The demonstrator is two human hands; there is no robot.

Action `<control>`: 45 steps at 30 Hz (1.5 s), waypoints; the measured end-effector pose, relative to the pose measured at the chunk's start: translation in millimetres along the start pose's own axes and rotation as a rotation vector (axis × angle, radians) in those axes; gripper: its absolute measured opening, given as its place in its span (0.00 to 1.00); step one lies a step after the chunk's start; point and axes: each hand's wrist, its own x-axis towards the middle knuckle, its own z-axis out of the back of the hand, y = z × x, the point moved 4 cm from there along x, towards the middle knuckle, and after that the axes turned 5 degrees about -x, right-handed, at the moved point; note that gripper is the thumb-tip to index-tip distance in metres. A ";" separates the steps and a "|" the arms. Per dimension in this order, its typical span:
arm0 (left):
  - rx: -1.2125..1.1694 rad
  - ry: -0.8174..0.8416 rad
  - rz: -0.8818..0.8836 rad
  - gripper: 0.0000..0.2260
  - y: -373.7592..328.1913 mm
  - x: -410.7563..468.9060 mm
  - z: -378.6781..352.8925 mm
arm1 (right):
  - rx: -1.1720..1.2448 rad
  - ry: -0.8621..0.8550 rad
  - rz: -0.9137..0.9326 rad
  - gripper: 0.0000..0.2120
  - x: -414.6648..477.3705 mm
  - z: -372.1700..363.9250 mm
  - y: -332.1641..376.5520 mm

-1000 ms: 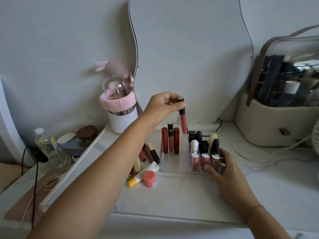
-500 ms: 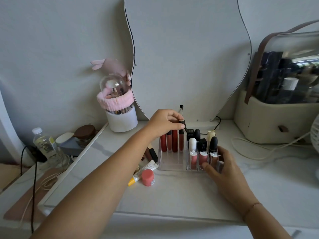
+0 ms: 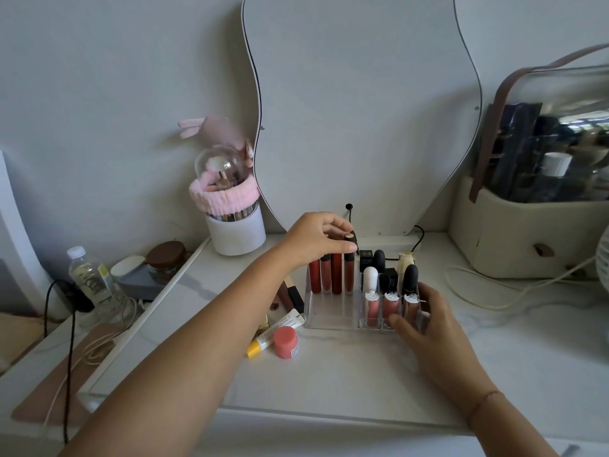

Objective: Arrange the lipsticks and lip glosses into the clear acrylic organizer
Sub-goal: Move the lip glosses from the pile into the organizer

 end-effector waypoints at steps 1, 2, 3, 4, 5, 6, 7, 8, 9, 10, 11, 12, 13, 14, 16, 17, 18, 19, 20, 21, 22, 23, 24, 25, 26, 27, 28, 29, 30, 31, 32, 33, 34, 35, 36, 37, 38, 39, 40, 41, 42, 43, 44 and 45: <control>-0.017 -0.005 -0.003 0.14 -0.5 -1.6 2.5 | -0.001 0.001 0.002 0.30 0.2 -0.3 0.0; -0.035 -0.009 -0.009 0.14 -0.9 -4.0 6.5 | 0.000 0.000 0.003 0.30 0.1 -0.4 -0.1; -0.054 -0.014 -0.018 0.15 -1.1 -6.9 11.9 | 0.001 -0.004 0.004 0.29 0.0 -0.4 -0.2; -0.069 -0.029 -0.023 0.15 -0.5 -10.5 19.7 | 0.002 -0.006 0.005 0.29 -0.1 -0.3 -0.5; -0.085 -0.052 -0.023 0.16 1.6 -14.8 29.3 | 0.002 -0.005 0.006 0.29 0.0 -0.4 -0.9; -0.098 -0.083 -0.015 0.16 5.7 -19.7 40.7 | 0.000 -0.001 0.007 0.30 0.2 -0.7 -1.1; -0.108 -0.119 -0.004 0.16 12.1 -25.2 52.6 | -0.003 0.001 0.009 0.30 0.4 -0.8 -1.4; -0.106 -0.159 0.013 0.15 20.5 -31.6 64.4 | -0.006 0.001 0.012 0.30 0.7 -1.0 -1.7; -0.092 -0.203 0.039 0.14 30.7 -38.7 75.3 | -0.008 0.000 0.014 0.30 0.9 -1.3 -2.0; -0.067 -0.245 0.073 0.13 42.3 -45.9 84.9 | -0.008 -0.003 0.018 0.30 1.0 -1.5 -1.9; -0.031 -0.274 0.118 0.13 54.7 -53.1 92.3 | -0.007 -0.007 0.021 0.30 1.1 -1.8 -1.9; 0.019 -0.279 0.172 0.13 67.0 -60.0 97.0 | -0.005 -0.009 0.023 0.30 1.1 -1.9 -2.1; 0.069 -0.256 0.232 0.14 77.9 -66.2 98.1 | -0.001 -0.013 0.024 0.30 1.2 -1.7 -2.6; 0.105 -0.210 0.291 0.16 88.2 -71.9 96.6 | 0.005 -0.017 0.027 0.29 1.5 -1.6 -3.2; 0.135 -0.106 0.377 0.19 103.4 -82.1 87.3 | 0.005 -0.024 0.031 0.29 1.4 -1.3 -4.8; 0.145 -0.071 0.395 0.20 108.2 -85.3 82.5 | -0.001 -0.025 0.034 0.29 1.7 -1.3 -4.8; 0.152 -0.050 0.397 0.21 112.2 -87.4 78.7 | -0.004 -0.025 0.036 0.29 1.5 -1.3 -5.0; 0.159 -0.038 0.390 0.22 114.8 -88.6 75.6 | -0.002 -0.024 0.037 0.29 1.5 -1.4 -5.1; 0.168 -0.029 0.380 0.24 116.3 -89.4 74.0 | 0.003 -0.025 0.037 0.29 1.6 -1.4 -5.2; 0.165 -0.018 0.380 0.26 116.8 -90.5 73.1 | 0.006 -0.026 0.039 0.29 1.9 -1.6 -5.2; 0.150 -0.005 0.386 0.25 117.6 -91.5 73.2 | 0.007 -0.028 0.042 0.29 1.9 -1.7 -5.5; 0.128 0.008 0.384 0.22 117.8 -92.6 73.5 | 0.006 -0.031 0.046 0.30 1.9 -1.8 -5.9; 0.113 0.020 0.380 0.19 117.8 -94.0 74.0 | 0.005 -0.033 0.048 0.30 1.8 -1.8 -6.2; 0.106 0.034 0.371 0.17 116.4 -96.0 73.9 | 0.007 -0.035 0.049 0.30 1.9 -1.6 -6.5; 0.102 0.046 0.364 0.17 115.3 -98.0 73.6 | 0.008 -0.035 0.049 0.30 1.9 -1.4 -6.7; 0.102 0.052 0.352 0.17 115.7 -99.0 73.5 | 0.008 -0.034 0.050 0.30 2.1 -1.4 -6.6; 0.103 0.049 0.339 0.16 116.8 -99.5 73.8 | 0.008 -0.032 0.051 0.30 2.0 -1.4 -6.6; 0.103 0.037 0.325 0.15 117.7 -99.5 73.8 | 0.008 -0.031 0.053 0.30 2.1 -1.4 -6.4; 0.103 0.015 0.313 0.14 119.2 -99.1 74.1 | 0.009 -0.031 0.056 0.30 2.1 -1.5 -6.4; 0.109 -0.017 0.304 0.15 122.2 -97.8 74.9 | 0.010 -0.032 0.060 0.30 2.2 -1.5 -6.3; 0.127 -0.057 0.306 0.17 125.4 -96.0 76.7 | 0.010 -0.032 0.064 0.30 2.1 -1.6 -6.4; 0.146 -0.100 0.313 0.18 127.7 -94.1 78.3 | 0.010 -0.032 0.067 0.30 2.2 -1.7 -6.3; 0.159 -0.129 0.323 0.19 129.6 -92.4 80.0 | 0.011 -0.031 0.068 0.31 2.4 -1.9 -6.4; 0.162 -0.135 0.346 0.23 131.0 -91.3 80.8 | 0.013 -0.030 0.068 0.31 2.7 -2.1 -6.6; 0.163 -0.124 0.385 0.32 132.7 -91.0 81.3 | 0.014 -0.028 0.066 0.31 2.9 -2.4 -6.9; 0.167 -0.104 0.426 0.41 133.5 -91.2 81.5 | 0.014 -0.028 0.065 0.31 3.2 -2.7 -7.1; 0.182 -0.078 0.452 0.48 133.1 -91.8 81.6 | 0.014 -0.030 0.064 0.31 3.3 -3.0 -7.6; 0.204 -0.057 0.461 0.52 132.6 -92.1 81.8 | 0.014 -0.032 0.063 0.31 3.6 -3.3 -8.0; 0.220 -0.047 0.462 0.55 131.4 -92.6 82.1 | 0.015 -0.034 0.062 0.31 3.8 -3.5 -8.4; 0.222 -0.047 0.457 0.56 131.3 -92.6 82.5 | 0.014 -0.035 0.062 0.31 3.9 -3.4 -8.7; 0.216 -0.051 0.448 0.55 130.7 -92.6 82.6 | 0.012 -0.035 0.063 0.31 4.0 -3.3 -8.9; 0.203 -0.061 0.439 0.53 130.8 -92.4 81.9 | 0.010 -0.034 0.064 0.31 4.2 -3.2 -8.9; 0.180 -0.076 0.430 0.50 131.4 -92.2 81.5 | 0.008 -0.034 0.064 0.31 4.0 -2.9 -8.9; 0.148 -0.090 0.408 0.45 131.8 -91.8 80.5 | 0.007 -0.036 0.065 0.31 3.8 -2.7 -8.4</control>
